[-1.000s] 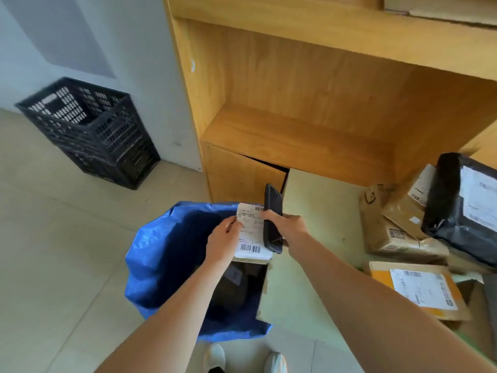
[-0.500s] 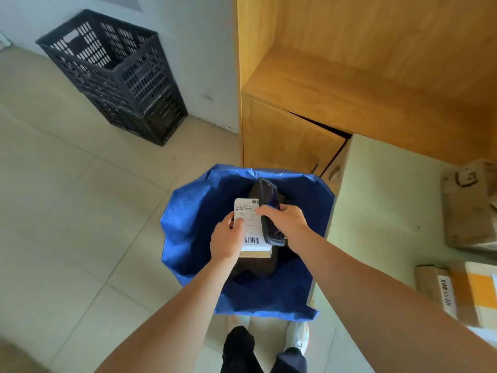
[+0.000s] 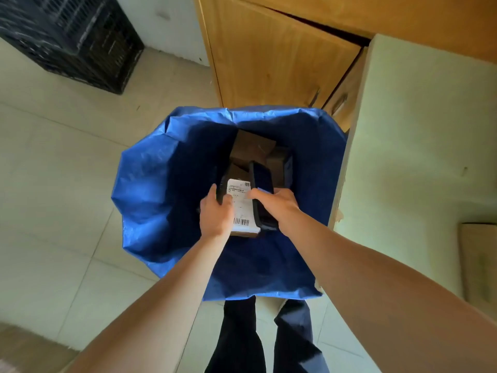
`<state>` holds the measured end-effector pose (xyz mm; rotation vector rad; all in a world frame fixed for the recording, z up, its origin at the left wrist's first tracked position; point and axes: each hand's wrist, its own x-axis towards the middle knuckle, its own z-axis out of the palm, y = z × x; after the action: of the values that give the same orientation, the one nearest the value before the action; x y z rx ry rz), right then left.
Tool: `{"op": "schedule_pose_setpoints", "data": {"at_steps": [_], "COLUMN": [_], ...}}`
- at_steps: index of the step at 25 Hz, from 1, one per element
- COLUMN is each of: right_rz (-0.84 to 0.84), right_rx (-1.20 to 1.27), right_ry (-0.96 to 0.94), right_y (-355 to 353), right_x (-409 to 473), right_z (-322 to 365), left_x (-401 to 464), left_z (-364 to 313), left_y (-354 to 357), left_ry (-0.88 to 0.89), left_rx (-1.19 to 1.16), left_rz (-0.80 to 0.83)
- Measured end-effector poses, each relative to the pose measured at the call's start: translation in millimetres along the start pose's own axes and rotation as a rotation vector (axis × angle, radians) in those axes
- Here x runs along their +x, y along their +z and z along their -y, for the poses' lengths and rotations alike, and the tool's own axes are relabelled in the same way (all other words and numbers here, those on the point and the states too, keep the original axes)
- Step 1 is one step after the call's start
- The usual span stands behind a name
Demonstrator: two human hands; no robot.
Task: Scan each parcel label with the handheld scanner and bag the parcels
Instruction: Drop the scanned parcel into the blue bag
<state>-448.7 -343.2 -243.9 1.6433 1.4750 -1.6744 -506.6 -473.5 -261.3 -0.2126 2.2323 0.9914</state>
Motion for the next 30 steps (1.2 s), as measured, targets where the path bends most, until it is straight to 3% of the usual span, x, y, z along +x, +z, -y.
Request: {"op": "schedule_pose_setpoints", "data": {"at_steps": [6, 15, 24, 30], "right_rz": [0.004, -0.036, -0.238, -0.325], "right_rx": [0.016, -0.081, -0.032, -0.250], "right_ry": [-0.069, -0.227, -0.415, -0.442], "right_y": [-26, -79, -230, -354], "right_x": [-16, -108, -215, -254], "right_z": [25, 72, 71, 17], "left_x": [-13, -95, -219, -302], "left_z": [-47, -135, -236, -253], "left_y": [-22, -28, 42, 122], "left_ry": [0.145, 0.258, 0.617, 0.617], "left_rx": [-0.013, -0.126, -0.152, -0.113], "left_rz": [-0.105, -0.031, 0.114, 0.168]}}
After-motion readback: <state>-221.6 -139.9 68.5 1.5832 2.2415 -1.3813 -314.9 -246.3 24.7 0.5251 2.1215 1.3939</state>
